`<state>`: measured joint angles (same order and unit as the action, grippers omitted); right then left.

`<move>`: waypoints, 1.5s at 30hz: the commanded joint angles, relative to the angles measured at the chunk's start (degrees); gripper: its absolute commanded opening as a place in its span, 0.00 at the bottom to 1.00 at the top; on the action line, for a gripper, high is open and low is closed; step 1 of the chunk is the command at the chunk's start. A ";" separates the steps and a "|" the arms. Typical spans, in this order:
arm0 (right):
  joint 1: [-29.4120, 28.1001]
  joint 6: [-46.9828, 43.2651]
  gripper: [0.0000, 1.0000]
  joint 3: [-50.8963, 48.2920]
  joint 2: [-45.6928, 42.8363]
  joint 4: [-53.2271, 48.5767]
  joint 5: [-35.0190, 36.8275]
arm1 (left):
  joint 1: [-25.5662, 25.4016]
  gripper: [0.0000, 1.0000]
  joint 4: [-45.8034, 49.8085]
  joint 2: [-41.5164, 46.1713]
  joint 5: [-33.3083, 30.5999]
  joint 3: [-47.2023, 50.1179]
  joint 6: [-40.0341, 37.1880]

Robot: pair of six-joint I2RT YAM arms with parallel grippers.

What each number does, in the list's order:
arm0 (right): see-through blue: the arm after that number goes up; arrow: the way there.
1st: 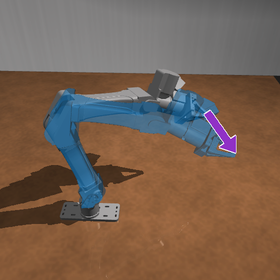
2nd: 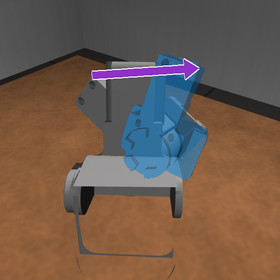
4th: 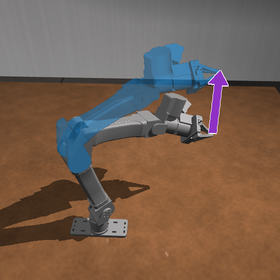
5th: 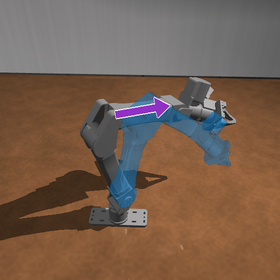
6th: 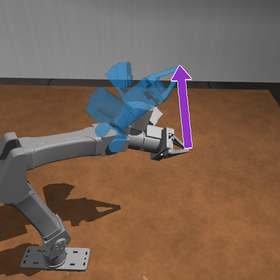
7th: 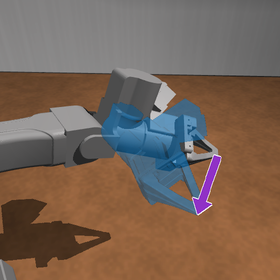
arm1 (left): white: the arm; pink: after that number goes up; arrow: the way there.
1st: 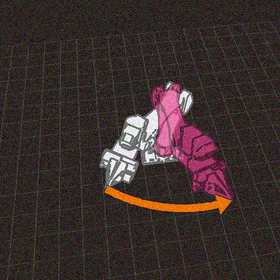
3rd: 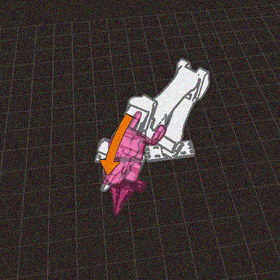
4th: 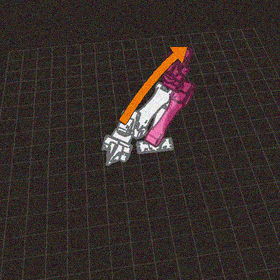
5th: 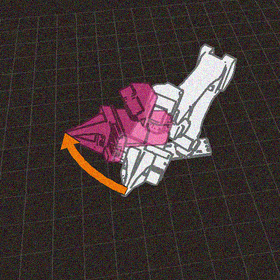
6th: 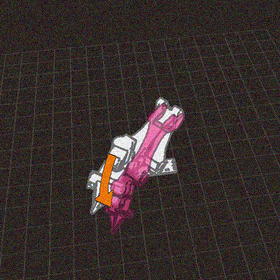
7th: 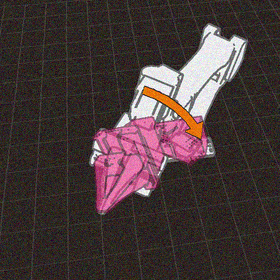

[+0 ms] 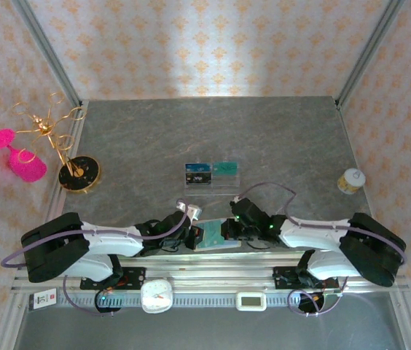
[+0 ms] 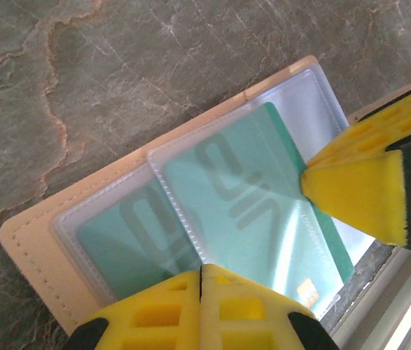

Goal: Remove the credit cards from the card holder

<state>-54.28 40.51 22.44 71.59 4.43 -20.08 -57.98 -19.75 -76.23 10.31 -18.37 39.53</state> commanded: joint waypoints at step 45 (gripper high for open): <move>-0.74 4.93 0.00 -6.36 -11.42 -12.79 7.55 | -1.19 0.00 -1.97 -5.98 2.98 -10.09 -3.36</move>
<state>-54.83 45.23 17.67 61.23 -4.97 -14.76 -58.54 -19.27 -80.25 12.16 -26.41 37.41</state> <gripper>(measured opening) 0.041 0.044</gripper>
